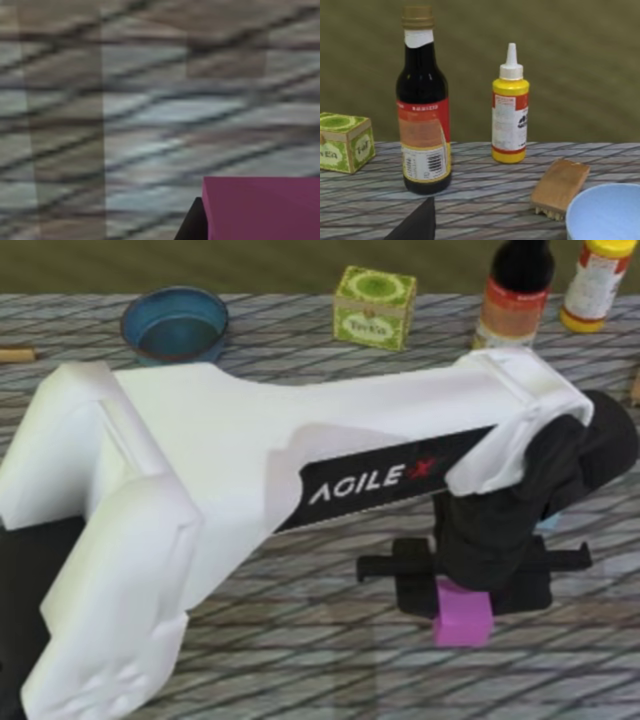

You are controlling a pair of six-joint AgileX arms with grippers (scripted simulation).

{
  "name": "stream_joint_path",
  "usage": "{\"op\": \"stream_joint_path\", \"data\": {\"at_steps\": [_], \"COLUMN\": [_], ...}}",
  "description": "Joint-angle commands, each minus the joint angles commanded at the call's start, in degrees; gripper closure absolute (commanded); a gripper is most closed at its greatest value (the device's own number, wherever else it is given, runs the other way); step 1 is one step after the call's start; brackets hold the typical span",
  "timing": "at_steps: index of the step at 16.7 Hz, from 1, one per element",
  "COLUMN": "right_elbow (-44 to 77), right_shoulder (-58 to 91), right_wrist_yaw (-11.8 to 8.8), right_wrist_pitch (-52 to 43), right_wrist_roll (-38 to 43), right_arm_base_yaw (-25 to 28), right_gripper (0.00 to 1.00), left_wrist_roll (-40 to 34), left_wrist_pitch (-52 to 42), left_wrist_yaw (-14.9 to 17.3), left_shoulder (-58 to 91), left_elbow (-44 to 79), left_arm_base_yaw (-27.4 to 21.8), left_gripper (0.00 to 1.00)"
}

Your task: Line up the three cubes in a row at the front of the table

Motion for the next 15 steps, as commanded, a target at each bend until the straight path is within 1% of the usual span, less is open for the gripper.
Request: {"op": "stream_joint_path", "data": {"at_steps": [6,12,15], "right_elbow": [0.0,0.0,0.0], "right_shoulder": [0.0,0.0,0.0], "right_wrist_yaw": [0.0,0.0,0.0], "right_wrist_pitch": [0.0,0.0,0.0], "right_wrist_roll": [0.0,0.0,0.0], "right_arm_base_yaw": [0.0,0.0,0.0], "right_gripper": [0.00,0.00,0.00], "left_wrist_roll": [0.0,-0.2,-0.1], "left_wrist_pitch": [1.1,12.5,13.7], "left_wrist_yaw": [0.0,0.1,0.0], "left_shoulder": [0.0,3.3,3.7], "left_elbow": [-0.9,-8.9,-9.9], "left_arm_base_yaw": [0.2,-0.1,-0.2], "left_gripper": [1.00,1.00,1.00]}}
